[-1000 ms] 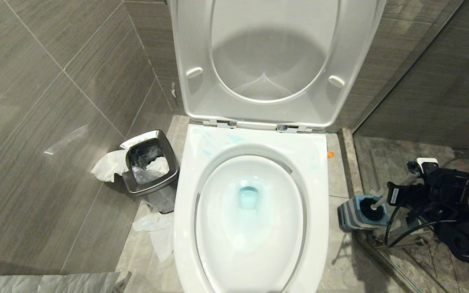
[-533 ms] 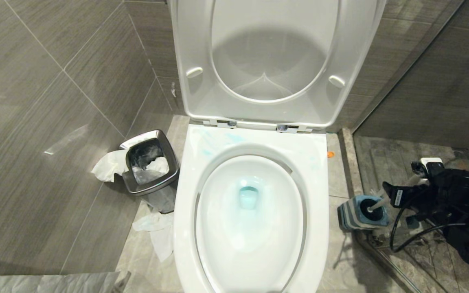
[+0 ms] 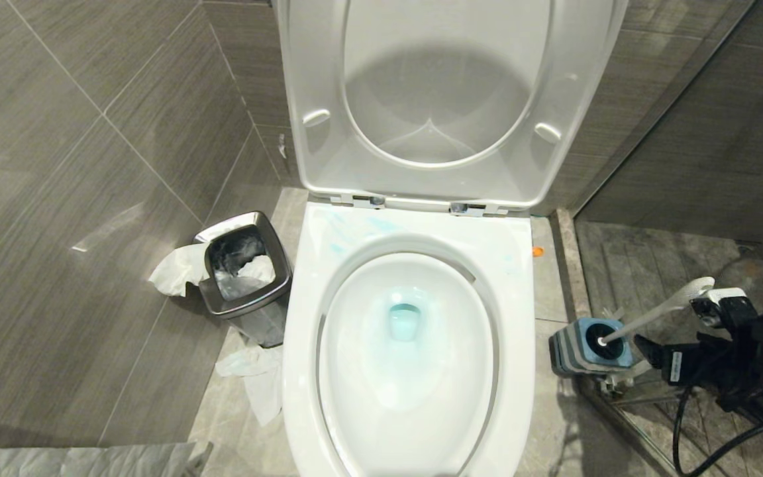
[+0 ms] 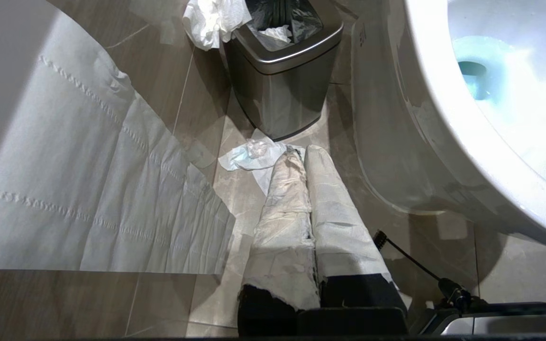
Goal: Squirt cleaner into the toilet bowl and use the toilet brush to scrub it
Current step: Put the toilet brush back, then flush the toilet
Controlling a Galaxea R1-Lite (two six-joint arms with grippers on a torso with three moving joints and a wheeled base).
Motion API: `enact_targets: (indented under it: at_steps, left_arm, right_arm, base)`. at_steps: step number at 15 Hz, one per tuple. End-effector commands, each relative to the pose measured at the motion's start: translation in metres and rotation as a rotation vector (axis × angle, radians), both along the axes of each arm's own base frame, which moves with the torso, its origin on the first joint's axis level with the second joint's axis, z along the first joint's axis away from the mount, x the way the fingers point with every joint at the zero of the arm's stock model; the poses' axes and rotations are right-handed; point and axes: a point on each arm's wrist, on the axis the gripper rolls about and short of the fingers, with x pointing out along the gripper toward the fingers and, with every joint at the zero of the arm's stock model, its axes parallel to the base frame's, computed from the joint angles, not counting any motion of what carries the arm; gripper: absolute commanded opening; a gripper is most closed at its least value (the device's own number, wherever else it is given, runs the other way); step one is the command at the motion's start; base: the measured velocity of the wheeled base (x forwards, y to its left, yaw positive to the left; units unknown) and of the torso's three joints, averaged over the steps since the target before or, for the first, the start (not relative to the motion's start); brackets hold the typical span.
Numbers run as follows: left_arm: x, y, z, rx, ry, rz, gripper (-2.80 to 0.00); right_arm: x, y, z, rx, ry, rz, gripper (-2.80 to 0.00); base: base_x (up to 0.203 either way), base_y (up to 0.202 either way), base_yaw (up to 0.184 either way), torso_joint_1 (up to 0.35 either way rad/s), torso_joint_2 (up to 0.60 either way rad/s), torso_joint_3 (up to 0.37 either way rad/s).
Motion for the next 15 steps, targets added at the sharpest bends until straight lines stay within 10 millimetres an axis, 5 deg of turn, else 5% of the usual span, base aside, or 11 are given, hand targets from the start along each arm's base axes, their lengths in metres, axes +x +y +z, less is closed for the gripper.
enact_targets:
  at_steps: [1,2,3,15]
  left_arm:
    - [0.0,0.0,0.0,0.0,0.002,0.0,-2.8]
    - [0.0,0.0,0.0,0.0,0.002,0.0,-2.8]
    - [0.0,0.0,0.0,0.0,0.002,0.0,-2.8]
    - [0.0,0.0,0.0,-0.005,0.0,0.002,-2.8]
  right_arm:
    - [-0.015,0.003,0.016,-0.004,-0.059,0.021,0.0]
    - [-0.019,0.004,0.022,-0.002,-0.081,0.037,0.0]
    - [-0.022,0.004,0.028,-0.001,-0.107,0.051,-2.8]
    - [-0.053,0.011,0.07,-0.014,-0.279,0.093,-2.8]
  base:
    - [0.0,0.0,0.0,0.0,0.0,0.0]
    - [0.0,0.0,0.0,0.0,0.0,0.0]
    - [0.0,0.0,0.0,0.0,0.0,0.0]
    - [0.0,0.0,0.0,0.0,0.0,0.0]
